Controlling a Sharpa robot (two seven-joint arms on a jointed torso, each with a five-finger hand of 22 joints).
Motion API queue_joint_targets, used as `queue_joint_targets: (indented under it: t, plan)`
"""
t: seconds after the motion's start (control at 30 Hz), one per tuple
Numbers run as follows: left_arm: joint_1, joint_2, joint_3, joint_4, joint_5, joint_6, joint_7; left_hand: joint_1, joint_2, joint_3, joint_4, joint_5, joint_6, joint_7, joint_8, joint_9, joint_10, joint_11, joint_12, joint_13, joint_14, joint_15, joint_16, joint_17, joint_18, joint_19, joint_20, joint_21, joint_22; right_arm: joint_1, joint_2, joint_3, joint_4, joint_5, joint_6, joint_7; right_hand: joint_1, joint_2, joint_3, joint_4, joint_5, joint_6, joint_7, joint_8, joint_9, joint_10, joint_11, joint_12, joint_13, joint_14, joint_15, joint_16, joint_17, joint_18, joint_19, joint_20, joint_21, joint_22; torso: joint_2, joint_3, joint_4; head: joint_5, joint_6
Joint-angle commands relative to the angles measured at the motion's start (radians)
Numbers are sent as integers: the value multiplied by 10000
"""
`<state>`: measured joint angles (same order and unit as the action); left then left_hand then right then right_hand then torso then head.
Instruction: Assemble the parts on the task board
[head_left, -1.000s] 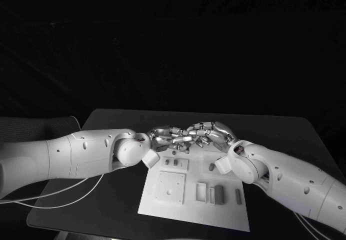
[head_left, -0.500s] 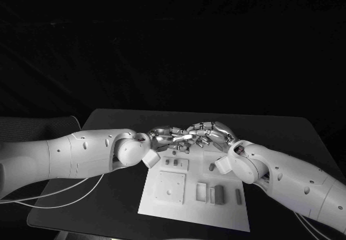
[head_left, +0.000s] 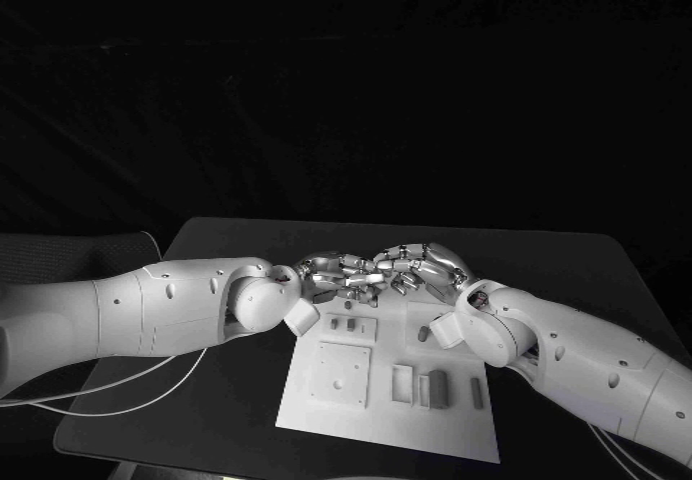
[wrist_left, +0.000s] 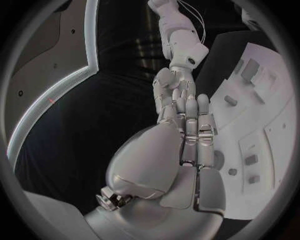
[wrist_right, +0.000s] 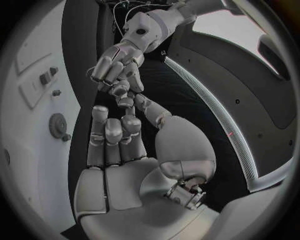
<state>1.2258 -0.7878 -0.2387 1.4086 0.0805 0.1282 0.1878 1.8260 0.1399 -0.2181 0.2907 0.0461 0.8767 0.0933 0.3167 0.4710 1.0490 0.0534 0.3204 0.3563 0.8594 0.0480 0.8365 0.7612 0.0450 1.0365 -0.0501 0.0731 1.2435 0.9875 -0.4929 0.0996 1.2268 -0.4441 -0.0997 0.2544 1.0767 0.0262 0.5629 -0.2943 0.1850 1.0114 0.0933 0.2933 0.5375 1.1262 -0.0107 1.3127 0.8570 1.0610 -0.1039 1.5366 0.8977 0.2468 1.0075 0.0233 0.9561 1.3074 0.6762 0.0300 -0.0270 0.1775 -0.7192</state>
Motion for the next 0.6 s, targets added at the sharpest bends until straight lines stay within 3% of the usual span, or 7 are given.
queue_joint_targets:
  t: [0.03,0.6]
  plan:
    - [24,9,25,25,-30,90,272,-18,613,115,3,32,105,19,52,17,77,4,31,-12,43,-19,58,-11,45,63,-11,-15,-14,-25,-23,-12,-29,-123,184,-69,-25,79,64,13,28,104,54,114,151,-71,-12,69,17,-21,-68,47,17,150,-48,19,5,123,0,1,-1,4,4]
    - [25,-13,26,-25,6,82,235,-207,849,334,15,29,101,73,44,27,139,38,-1,-63,33,-14,54,-30,30,38,-13,-25,-30,-25,-90,-13,-17,-160,263,-94,-33,76,87,12,28,108,51,117,158,-70,-15,70,19,-22,-71,50,18,150,-50,17,8,125,0,-2,2,8,-9]
